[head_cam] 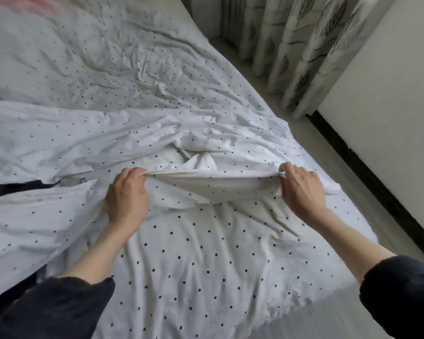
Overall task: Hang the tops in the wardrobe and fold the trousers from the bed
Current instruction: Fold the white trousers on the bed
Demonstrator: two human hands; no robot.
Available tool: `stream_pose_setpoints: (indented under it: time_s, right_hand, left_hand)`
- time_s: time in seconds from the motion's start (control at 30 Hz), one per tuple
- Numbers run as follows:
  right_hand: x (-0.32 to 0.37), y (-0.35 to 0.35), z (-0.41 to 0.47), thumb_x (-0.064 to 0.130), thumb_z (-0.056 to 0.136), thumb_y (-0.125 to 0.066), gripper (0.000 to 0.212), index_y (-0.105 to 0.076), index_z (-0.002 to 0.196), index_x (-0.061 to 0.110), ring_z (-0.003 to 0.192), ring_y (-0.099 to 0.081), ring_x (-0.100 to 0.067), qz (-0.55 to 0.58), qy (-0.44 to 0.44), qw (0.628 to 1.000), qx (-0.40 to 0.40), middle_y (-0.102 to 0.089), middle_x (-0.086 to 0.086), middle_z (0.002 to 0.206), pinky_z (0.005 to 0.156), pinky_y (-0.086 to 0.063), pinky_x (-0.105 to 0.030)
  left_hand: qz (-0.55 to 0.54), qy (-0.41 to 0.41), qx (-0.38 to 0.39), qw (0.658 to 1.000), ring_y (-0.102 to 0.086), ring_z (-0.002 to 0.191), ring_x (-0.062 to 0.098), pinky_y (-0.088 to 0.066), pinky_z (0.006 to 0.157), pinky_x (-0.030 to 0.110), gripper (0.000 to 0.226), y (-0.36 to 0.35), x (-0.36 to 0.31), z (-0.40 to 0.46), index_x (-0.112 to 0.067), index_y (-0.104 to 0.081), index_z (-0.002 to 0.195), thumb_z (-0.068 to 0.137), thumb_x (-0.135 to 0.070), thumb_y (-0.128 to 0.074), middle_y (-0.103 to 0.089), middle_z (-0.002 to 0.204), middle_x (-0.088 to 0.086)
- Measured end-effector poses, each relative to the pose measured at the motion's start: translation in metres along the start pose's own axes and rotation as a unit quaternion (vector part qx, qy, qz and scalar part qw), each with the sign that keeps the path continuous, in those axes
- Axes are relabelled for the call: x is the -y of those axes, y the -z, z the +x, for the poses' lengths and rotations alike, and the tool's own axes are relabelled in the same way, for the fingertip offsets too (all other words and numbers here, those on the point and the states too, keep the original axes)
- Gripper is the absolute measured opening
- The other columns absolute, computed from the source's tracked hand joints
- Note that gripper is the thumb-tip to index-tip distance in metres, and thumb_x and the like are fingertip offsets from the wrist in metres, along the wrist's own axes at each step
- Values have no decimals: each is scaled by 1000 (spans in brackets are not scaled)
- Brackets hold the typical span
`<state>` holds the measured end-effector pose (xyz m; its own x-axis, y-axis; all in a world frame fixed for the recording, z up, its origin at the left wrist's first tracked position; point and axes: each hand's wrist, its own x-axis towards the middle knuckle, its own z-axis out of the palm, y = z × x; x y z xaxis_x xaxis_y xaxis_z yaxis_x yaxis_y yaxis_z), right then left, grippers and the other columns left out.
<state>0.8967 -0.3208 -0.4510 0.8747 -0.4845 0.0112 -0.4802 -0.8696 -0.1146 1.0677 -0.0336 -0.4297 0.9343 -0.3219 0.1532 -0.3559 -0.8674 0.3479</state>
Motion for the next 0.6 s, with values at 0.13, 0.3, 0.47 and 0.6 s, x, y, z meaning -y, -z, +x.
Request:
stream_pose_setpoints:
  time_s: [0.13, 0.3, 0.47, 0.6]
  right_hand:
    - [19, 5, 52, 2, 90, -42, 24, -58, 108, 5, 95, -54, -34, 17, -64, 996, -57, -61, -15, 102, 76, -32, -39]
    - [17, -4, 109, 24, 98, -45, 23, -59, 99, 6, 92, -54, -34, 47, -111, 988, -95, -64, -15, 97, 74, -28, -37]
    - [11, -21, 180, 30, 98, -46, 27, -62, 101, 8, 90, -55, -34, 54, -115, 987, -100, -64, -13, 96, 71, -25, -35]
    - [3, -54, 228, 29, 97, -48, 26, -63, 97, 8, 89, -54, -33, 67, -123, 989, -47, -61, -12, 90, 73, -25, -34]
  left_hand:
    - [-62, 0, -42, 997, -55, 99, 41, -40, 80, 44, 20, 8, -3, 66, -2, -63, 104, 93, -4, -46, -61, 105, 22]
    - [-76, -7, -50, 996, -52, 100, 42, -38, 80, 44, 22, -3, -8, 143, -1, -63, 107, 95, -6, -44, -59, 107, 24]
    - [-56, 21, -46, 997, -51, 101, 42, -37, 78, 44, 23, -38, -16, 207, -1, -61, 108, 95, -7, -42, -56, 112, 25]
    - [-12, 57, 10, 998, -50, 104, 42, -38, 83, 45, 25, -81, -9, 238, -2, -61, 110, 96, -9, -41, -55, 115, 23]
